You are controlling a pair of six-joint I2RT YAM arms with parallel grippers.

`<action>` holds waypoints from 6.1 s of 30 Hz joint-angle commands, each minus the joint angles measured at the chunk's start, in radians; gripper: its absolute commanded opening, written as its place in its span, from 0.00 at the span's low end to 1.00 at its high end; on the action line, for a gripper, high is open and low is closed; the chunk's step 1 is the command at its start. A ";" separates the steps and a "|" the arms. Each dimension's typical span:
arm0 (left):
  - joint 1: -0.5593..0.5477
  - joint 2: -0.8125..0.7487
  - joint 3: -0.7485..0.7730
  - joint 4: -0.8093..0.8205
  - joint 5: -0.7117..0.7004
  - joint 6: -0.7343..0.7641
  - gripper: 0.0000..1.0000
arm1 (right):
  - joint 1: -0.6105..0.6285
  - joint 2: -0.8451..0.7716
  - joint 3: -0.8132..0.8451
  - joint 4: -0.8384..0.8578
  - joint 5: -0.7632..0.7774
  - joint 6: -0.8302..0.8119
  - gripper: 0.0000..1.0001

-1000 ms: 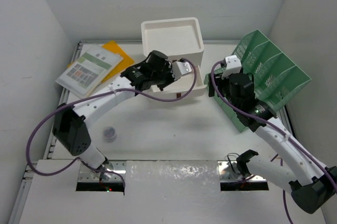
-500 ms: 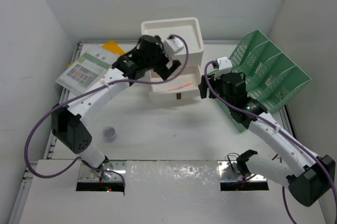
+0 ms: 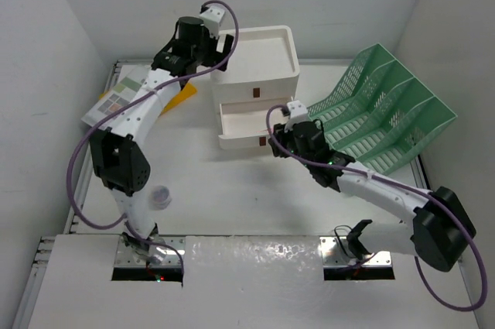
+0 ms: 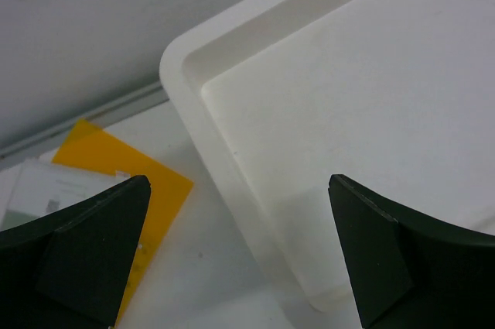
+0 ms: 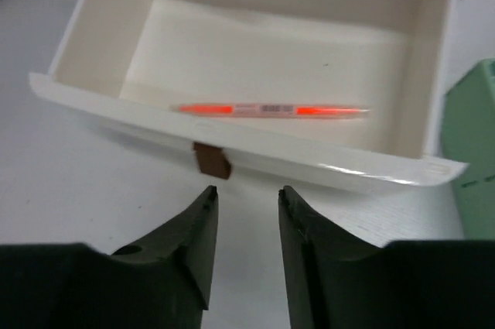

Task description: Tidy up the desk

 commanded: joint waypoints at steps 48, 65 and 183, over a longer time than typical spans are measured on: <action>0.086 0.103 -0.118 0.082 0.092 -0.050 0.84 | 0.037 0.577 0.395 0.395 0.235 0.073 0.32; 0.090 0.099 -0.135 0.092 0.121 -0.030 0.85 | 0.011 0.689 0.376 0.533 0.295 0.168 0.57; 0.155 0.145 -0.071 0.051 0.191 0.014 0.87 | -0.006 0.688 0.165 0.670 0.014 -0.377 0.00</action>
